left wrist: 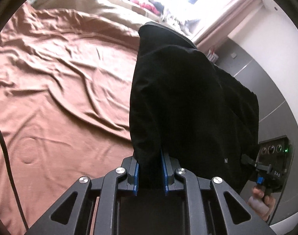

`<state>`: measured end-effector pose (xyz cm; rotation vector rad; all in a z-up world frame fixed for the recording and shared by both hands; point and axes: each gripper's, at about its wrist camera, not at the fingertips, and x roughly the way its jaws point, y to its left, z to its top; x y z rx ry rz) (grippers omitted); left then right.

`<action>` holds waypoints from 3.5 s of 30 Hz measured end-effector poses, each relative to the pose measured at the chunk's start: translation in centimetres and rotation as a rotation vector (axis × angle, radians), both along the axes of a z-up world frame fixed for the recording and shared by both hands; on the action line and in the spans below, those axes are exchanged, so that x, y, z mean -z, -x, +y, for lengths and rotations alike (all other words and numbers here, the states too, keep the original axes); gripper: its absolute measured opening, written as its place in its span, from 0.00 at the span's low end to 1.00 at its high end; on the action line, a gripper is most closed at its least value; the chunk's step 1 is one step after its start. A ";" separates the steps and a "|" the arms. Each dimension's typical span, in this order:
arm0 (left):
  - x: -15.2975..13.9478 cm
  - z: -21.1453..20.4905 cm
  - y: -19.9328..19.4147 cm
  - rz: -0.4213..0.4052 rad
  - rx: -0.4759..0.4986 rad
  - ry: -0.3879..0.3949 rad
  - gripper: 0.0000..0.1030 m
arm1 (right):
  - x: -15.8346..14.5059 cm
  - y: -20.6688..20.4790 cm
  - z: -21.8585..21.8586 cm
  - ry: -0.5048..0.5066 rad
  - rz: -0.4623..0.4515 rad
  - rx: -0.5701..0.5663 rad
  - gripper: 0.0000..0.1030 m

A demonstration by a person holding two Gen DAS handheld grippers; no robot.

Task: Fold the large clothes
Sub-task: 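Close both tools on the folded black shirt edge and lift it, then carry the held shirt with both tools toward the headboard and lower it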

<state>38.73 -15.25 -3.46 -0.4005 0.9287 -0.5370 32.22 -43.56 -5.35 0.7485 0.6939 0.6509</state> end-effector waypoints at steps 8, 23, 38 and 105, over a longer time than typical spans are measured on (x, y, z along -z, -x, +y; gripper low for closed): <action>-5.4 7.3 5.6 -0.082 -0.083 -0.001 0.18 | -3.2 2.6 5.6 -0.008 -0.074 -0.078 0.13; -11.2 16.4 17.4 -0.191 -0.193 0.019 0.18 | -6.5 7.7 15.2 0.022 -0.158 -0.129 0.13; -12.5 25.4 22.9 -0.225 -0.285 0.019 0.17 | -6.8 9.5 21.9 0.059 -0.218 -0.161 0.13; -3.7 70.4 4.2 0.107 -0.956 -0.357 0.35 | 3.2 -22.7 72.7 0.039 0.100 -0.738 0.18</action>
